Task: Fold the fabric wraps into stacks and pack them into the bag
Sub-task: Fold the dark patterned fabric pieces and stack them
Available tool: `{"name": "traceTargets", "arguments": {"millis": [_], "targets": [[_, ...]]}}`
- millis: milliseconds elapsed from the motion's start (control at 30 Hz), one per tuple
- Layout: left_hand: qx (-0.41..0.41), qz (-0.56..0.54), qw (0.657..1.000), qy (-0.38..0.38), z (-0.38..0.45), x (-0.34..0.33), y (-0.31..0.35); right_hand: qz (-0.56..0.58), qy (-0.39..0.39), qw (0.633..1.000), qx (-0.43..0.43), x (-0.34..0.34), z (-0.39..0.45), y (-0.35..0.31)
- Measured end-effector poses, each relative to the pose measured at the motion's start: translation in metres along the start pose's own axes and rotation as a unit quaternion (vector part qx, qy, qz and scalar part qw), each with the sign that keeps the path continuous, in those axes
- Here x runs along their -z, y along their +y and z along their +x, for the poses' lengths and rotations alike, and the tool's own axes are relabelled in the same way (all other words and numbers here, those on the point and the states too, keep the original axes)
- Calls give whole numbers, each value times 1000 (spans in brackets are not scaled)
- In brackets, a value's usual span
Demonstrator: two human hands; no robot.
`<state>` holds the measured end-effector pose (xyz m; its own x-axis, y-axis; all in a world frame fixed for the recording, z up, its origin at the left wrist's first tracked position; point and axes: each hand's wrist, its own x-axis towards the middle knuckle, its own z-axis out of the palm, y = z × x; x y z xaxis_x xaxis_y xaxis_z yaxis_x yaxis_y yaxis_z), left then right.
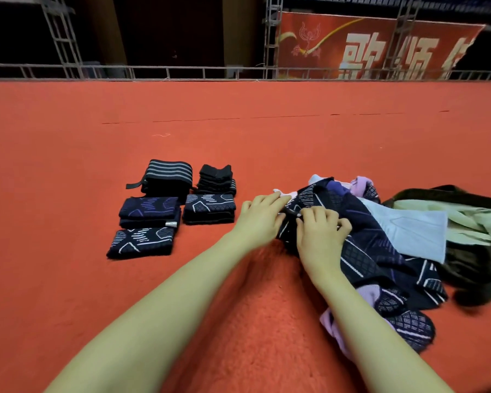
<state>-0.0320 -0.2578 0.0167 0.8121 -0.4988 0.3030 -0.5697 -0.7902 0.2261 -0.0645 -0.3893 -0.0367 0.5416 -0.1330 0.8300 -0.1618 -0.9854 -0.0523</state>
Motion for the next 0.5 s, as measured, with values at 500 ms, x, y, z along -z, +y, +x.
{"name": "traceTargets", "arguments": {"millis": [500], "targets": [[-52,61,957,280,-96,23,-81,289,82,937,177,25,-5,-90]]}}
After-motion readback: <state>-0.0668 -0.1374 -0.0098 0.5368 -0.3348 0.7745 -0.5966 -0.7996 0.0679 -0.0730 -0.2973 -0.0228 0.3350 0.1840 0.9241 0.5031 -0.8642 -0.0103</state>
